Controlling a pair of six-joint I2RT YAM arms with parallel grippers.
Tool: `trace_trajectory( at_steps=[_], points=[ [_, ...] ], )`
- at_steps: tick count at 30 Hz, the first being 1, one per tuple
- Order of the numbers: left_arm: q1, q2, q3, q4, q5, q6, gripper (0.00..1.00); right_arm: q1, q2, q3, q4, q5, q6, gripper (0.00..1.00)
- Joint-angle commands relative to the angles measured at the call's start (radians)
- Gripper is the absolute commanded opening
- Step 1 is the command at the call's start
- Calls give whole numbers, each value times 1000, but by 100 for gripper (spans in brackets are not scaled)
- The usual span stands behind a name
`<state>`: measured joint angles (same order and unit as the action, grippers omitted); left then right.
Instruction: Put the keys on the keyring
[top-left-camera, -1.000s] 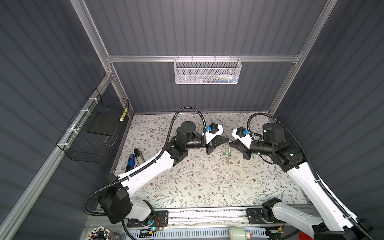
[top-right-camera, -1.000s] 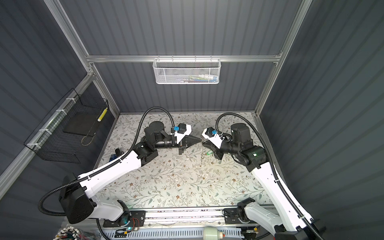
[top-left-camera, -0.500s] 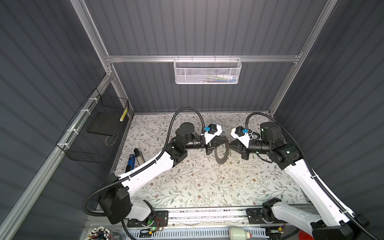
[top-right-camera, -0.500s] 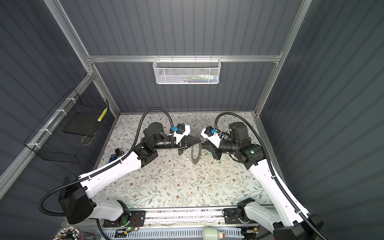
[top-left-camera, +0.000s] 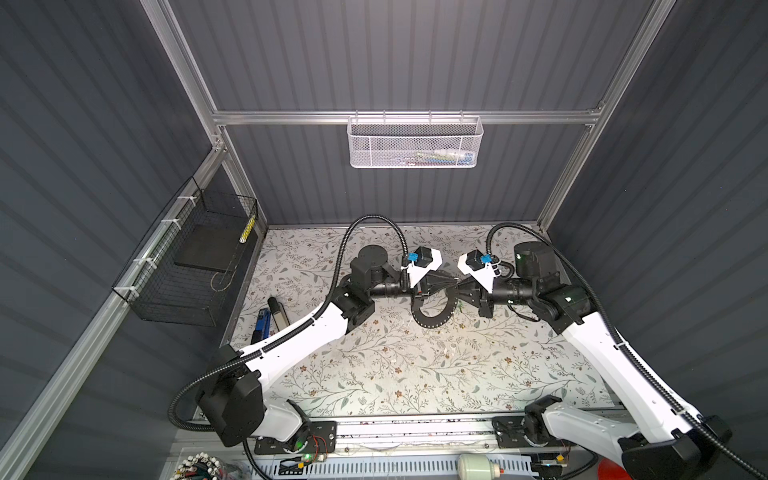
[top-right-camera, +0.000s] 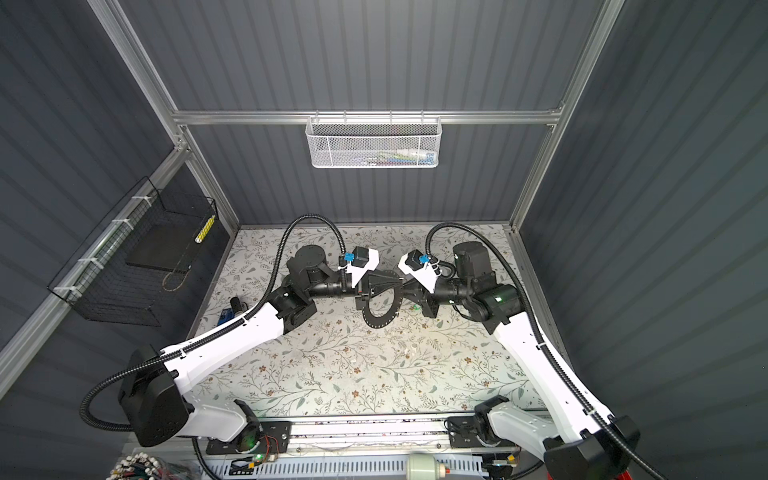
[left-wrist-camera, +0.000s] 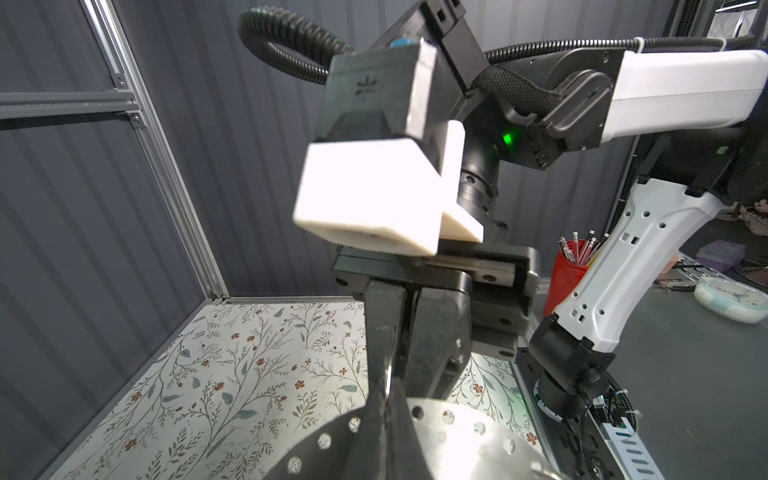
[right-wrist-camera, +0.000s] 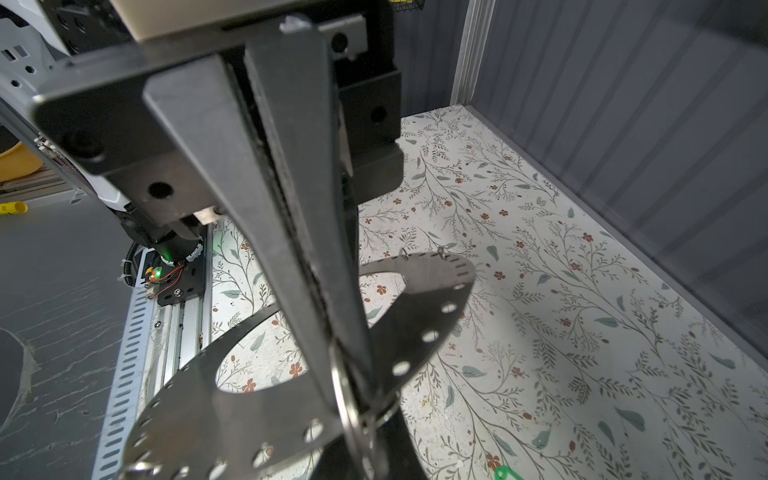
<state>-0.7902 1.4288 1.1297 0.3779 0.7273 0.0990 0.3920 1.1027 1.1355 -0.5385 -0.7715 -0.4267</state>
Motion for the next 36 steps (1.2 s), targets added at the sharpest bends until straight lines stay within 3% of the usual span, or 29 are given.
trace_trajectory(
  at_steps=[1, 6, 11, 17, 36],
  points=[
    [1, -5, -2, 86, 30, -9, 0, 16, 1, 19, -13, -24, 4, 0],
    [20, -24, 5, 16, 62, 38, 0, 4, -14, 42, -94, 2, -35, 0],
    [21, -24, 83, -229, 100, 193, 0, -20, -5, 77, -169, -15, -49, 0],
    [20, -27, 129, -395, 72, 311, 0, -30, -8, 113, -211, -29, -56, 0],
    [19, -29, 156, -507, -9, 385, 0, -33, 45, 182, -344, 14, -120, 0]
  ],
)
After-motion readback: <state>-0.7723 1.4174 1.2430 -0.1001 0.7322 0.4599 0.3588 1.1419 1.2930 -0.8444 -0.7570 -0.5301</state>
